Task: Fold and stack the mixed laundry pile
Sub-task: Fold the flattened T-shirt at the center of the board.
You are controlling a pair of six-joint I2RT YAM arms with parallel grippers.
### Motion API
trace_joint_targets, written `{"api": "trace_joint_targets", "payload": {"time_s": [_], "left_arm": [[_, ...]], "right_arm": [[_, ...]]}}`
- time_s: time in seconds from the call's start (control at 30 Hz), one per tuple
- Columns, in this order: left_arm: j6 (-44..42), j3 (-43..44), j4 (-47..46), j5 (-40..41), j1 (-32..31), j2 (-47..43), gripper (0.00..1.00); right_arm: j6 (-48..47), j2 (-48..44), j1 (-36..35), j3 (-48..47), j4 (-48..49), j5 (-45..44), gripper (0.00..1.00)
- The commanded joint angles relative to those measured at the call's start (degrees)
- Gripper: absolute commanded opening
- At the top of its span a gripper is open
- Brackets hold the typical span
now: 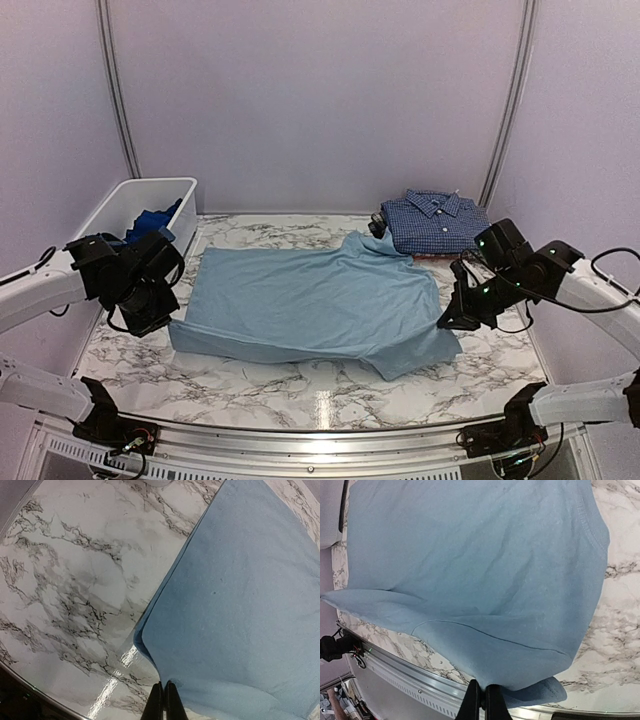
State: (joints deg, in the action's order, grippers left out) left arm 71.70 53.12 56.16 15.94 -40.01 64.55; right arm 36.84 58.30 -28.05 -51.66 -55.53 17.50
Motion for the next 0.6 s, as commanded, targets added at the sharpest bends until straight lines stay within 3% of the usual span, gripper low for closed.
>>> {"api": "trace_joint_targets", "payload": {"time_s": [0.0,0.57], "left_arm": [[-7.7,3.3,-2.6,2.1,2.5,4.2,0.0],[-16.9,8.8,-8.9,5.2,8.6,15.8,0.0]], "right_arm": [[-7.8,5.0,4.2,-5.1,1.3,-0.2,0.0],[-18.4,23.2,8.4,-15.1,5.2,0.3,0.0]]}}
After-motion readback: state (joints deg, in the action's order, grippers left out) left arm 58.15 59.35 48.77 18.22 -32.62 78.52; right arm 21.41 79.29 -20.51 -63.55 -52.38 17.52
